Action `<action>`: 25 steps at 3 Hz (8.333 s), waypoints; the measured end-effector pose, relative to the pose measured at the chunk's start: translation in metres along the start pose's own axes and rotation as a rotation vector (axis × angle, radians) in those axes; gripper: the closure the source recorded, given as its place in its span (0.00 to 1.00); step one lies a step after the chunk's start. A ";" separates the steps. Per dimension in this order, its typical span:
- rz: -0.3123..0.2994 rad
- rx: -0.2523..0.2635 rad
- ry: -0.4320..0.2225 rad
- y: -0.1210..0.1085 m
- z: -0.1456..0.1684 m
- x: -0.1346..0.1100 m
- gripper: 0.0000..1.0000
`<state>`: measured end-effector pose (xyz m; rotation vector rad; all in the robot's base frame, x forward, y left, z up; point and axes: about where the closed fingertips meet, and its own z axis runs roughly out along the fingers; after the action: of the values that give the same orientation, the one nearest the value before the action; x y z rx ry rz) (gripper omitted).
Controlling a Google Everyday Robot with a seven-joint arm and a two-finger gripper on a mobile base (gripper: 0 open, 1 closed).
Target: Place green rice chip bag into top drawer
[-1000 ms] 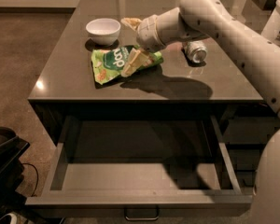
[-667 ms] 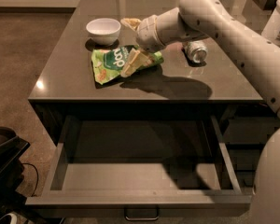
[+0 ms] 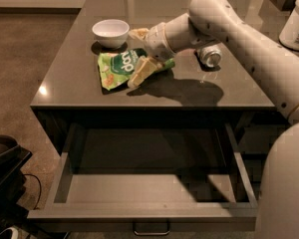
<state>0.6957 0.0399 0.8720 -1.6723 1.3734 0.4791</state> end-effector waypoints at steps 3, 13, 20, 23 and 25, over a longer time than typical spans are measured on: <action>0.029 -0.024 -0.009 0.006 0.008 0.006 0.41; 0.272 0.176 0.025 0.163 -0.075 -0.065 1.00; 0.720 0.407 -0.020 0.262 -0.035 0.048 1.00; 0.720 0.407 -0.020 0.261 -0.035 0.048 0.35; 0.720 0.406 -0.020 0.261 -0.035 0.048 0.00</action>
Offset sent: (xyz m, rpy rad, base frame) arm -0.0013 0.0031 -0.0098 0.0069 0.0330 0.0059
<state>0.4616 -0.0129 0.7522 -0.8155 1.8977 0.5623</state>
